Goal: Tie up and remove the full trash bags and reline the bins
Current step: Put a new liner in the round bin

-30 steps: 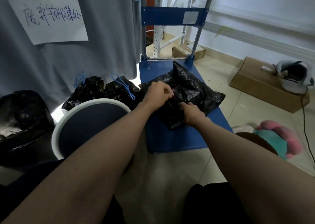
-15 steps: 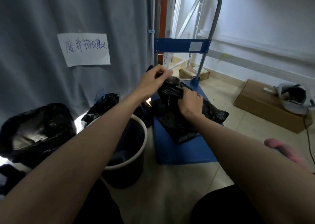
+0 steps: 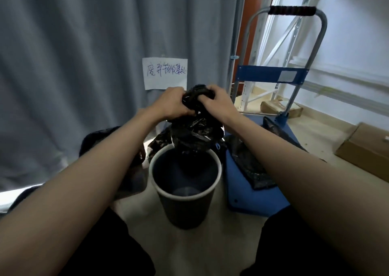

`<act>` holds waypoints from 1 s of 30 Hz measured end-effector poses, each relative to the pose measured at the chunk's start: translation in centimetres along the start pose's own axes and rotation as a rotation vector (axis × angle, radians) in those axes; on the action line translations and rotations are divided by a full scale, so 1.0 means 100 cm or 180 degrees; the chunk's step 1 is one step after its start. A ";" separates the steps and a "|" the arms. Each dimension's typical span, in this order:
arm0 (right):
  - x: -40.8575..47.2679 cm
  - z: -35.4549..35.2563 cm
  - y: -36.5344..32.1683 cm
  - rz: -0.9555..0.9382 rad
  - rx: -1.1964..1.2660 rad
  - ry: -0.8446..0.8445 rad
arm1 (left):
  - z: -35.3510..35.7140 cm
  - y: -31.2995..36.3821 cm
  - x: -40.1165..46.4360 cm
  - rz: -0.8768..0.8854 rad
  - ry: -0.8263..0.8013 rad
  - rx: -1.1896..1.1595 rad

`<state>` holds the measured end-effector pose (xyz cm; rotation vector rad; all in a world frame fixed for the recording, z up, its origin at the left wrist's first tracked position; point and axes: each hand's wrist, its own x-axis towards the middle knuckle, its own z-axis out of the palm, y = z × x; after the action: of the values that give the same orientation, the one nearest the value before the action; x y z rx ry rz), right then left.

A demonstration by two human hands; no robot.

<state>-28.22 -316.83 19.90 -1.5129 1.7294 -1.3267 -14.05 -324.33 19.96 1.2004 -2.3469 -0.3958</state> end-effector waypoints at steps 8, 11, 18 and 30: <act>0.004 0.033 0.026 0.0468 -0.1366 -0.1403 | 0.014 -0.040 -0.021 -0.0429 -0.1530 0.0303; 0.007 0.039 0.043 0.0544 -0.1892 -0.1446 | 0.045 -0.050 -0.026 -0.0454 -0.1816 -0.0005; 0.016 0.036 0.068 0.0555 -0.2377 -0.1080 | 0.108 -0.043 -0.015 -0.0514 -0.2379 -0.0259; 0.022 0.037 0.108 0.0672 -0.2878 -0.1263 | 0.125 -0.037 -0.010 -0.0514 -0.3114 -0.0091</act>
<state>-30.74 -321.04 9.39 -1.7821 2.2339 -0.0611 -17.64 -325.12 7.42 1.3747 -2.9913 -1.3101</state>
